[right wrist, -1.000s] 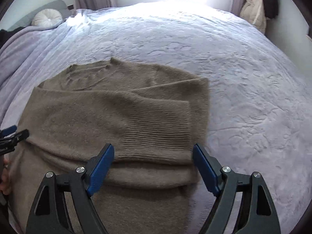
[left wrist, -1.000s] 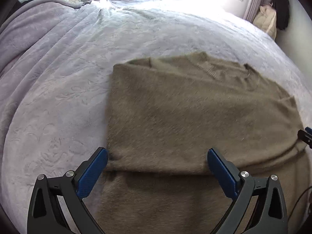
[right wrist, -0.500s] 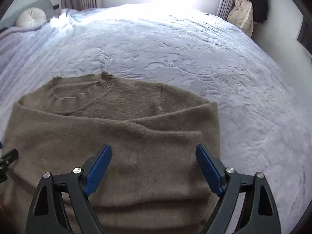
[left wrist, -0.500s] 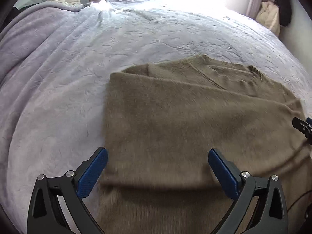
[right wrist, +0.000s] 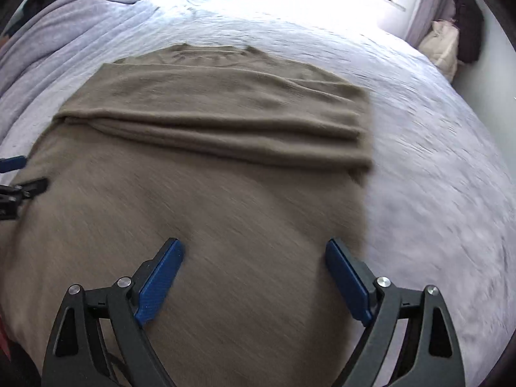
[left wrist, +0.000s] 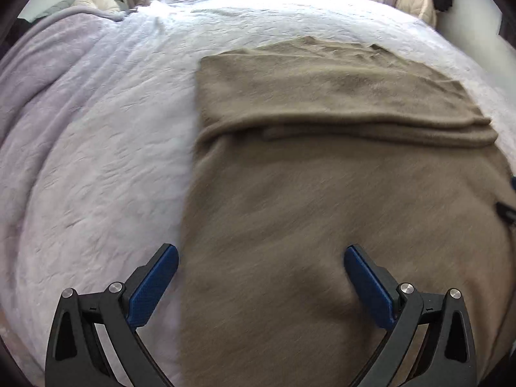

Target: Fold small clothes

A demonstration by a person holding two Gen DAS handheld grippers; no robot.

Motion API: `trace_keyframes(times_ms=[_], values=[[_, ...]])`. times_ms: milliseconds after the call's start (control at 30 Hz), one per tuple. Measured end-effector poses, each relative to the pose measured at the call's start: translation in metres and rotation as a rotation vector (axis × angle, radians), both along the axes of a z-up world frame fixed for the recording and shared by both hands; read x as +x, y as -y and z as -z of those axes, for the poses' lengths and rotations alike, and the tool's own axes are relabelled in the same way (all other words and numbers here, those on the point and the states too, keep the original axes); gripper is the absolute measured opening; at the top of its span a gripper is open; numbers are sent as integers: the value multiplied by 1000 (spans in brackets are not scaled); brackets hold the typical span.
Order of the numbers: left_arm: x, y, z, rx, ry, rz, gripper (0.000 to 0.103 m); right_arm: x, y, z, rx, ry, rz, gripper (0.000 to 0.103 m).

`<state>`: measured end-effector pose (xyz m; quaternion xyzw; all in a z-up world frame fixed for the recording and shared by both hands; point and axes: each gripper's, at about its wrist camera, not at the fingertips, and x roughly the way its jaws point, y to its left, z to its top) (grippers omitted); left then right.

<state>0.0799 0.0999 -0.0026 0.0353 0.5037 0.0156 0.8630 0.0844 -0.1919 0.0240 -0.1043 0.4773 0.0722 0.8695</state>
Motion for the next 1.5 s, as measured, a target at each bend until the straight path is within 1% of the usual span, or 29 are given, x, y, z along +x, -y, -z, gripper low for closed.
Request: trace_keyframes(times_ms=[67,133,200,233,300,367,433,467,500,533,567,633,667,733,767,800,900,933,967,1000,1033,1067,1100,1133,1200,1267,1333,1433,1500], values=[[-10,-11,0,-26,-9,-24,103,-14,22,0,-12,-5,54,96],[-18,-23,-5,-47,-16,-71,103,-23,48,-8,27,-14,102,96],[-27,-21,-15,-47,2,-121,103,-38,47,-23,12,24,142,96],[-32,-15,-20,-45,21,-127,103,-47,41,-31,6,57,130,96],[-44,8,-29,-83,53,-94,103,-58,21,-41,31,94,86,96],[-56,40,-26,-98,57,-20,103,-70,-22,-40,79,86,-9,96],[-65,53,-15,-58,37,2,103,-82,-53,-28,93,55,-98,96],[-71,60,-3,2,14,12,103,-89,-58,-22,84,40,-113,96],[-76,60,2,33,25,20,103,-94,-64,-9,52,8,-121,96],[-80,59,3,40,42,25,103,-98,-63,1,23,-5,-119,96],[-88,51,3,30,54,28,103,-103,-56,4,26,11,-125,96],[-99,37,4,-4,49,17,103,-109,-35,2,67,22,-125,99],[-104,26,5,-21,46,10,103,-110,-19,2,89,8,-107,101],[-116,10,7,-46,44,6,103,-110,-3,2,103,-29,-113,101],[-121,7,8,-40,47,2,103,-113,1,1,97,-31,-121,101],[-126,3,10,-27,47,-7,103,-120,6,0,66,-26,-133,101],[-139,-14,13,-76,23,-23,103,-136,21,2,2,-10,-159,101],[-144,-15,13,-82,18,-28,103,-143,27,-1,3,-11,-156,101],[-147,-18,11,-90,9,-31,103,-147,32,2,-27,-26,-140,102],[-149,-20,7,-91,7,-32,103,-147,34,2,-48,-46,-127,102],[-154,-22,1,-81,14,-31,103,-149,41,1,-39,-91,-112,102],[-159,-19,-5,-32,31,-37,103,-152,43,-2,-35,-105,-92,102],[-162,-16,-11,9,54,-37,103,-156,43,-9,-48,-88,-72,102],[-164,-12,-18,28,78,-28,103,-159,40,-17,-67,-55,-72,102],[-161,-4,-27,-6,106,-2,103,-167,21,-35,-105,43,-121,102],[-152,9,-31,-40,118,5,103,-167,-3,-44,-105,97,-173,102],[-142,21,-23,-66,90,34,103,-161,-27,-39,-93,92,-228,102],[-134,33,6,0,-10,45,103,-157,-48,-10,-101,11,-258,102],[-147,27,11,-12,24,49,103,-162,-41,7,-66,-23,-255,102]])
